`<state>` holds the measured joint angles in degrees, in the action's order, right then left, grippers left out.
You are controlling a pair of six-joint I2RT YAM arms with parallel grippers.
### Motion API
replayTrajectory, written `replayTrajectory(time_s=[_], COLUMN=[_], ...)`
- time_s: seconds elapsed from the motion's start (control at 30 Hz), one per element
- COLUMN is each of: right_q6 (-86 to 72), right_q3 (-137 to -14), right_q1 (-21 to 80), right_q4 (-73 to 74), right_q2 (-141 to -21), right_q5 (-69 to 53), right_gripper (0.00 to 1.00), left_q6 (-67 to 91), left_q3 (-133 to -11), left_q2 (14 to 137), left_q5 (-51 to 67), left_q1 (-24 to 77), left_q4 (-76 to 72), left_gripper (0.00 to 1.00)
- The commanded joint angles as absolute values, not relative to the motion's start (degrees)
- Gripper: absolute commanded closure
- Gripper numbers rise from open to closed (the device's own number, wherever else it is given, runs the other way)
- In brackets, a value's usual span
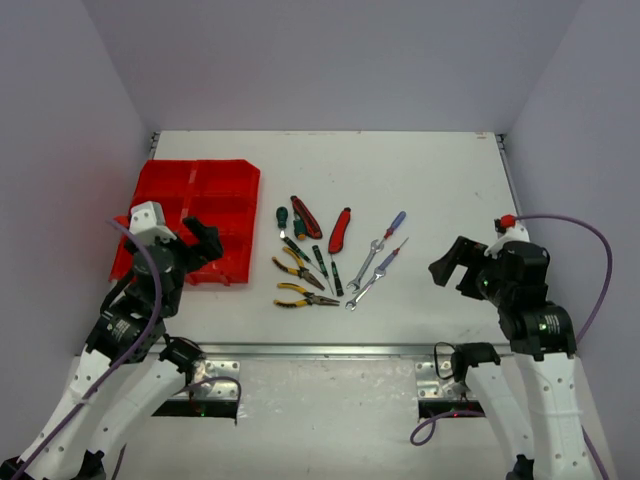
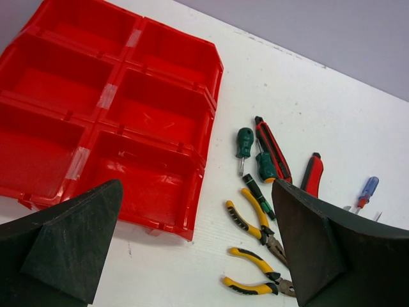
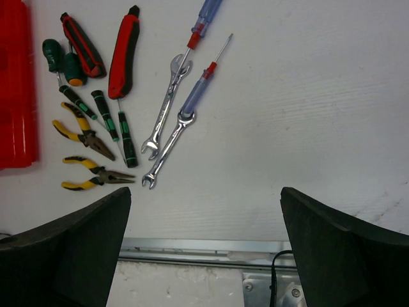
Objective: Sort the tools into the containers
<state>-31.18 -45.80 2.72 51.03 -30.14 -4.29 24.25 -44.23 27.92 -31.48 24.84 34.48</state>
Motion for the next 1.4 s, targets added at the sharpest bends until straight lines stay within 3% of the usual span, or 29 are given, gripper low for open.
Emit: replayTrajectory(time_s=[0.0, 0.2, 0.37, 0.67, 0.97, 1.17, 1.37], right_q6=[-33.9, -39.0, -46.0, -48.7, -52.6, -52.3, -54.2], right_q3=[-46.1, -40.4, -39.0, -57.6, -56.0, -56.0, -53.3], right_q1=[2.5, 2.5, 2.7, 20.5, 23.2, 23.2, 23.2], right_q4=[48.4, 39.1, 29.6, 33.1, 25.6, 23.1, 20.4], right_q2=[-31.3, -32.4, -45.2, -80.3, -94.7, -100.8, -102.1], right_q5=[-3.6, -12.1, -15.7, 14.4, 17.8, 19.2, 18.8], right_gripper=[0.01, 0.01, 0.01, 0.02, 0.5, 0.55, 0.76], left_q6=[23.8, 23.8, 23.9, 23.9, 23.8, 23.7, 23.6], left_q3=[-44.6, -44.5, -44.4, -44.2, -43.9, -43.8, -43.8], left_q2=[27.4, 27.0, 27.2, 30.0, 30.6, 30.8, 30.8], left_q5=[-31.0, -31.2, -31.6, -30.4, -29.5, -29.1, -29.0], left_q1=[25.2, 25.2, 25.2, 25.3, 26.0, 26.7, 26.8], left_q4=[31.8, 31.9, 31.9, 31.9, 31.5, 31.4, 31.3], left_gripper=[0.0, 0.0, 0.0, 0.0, 0.0, 0.0, 0.0])
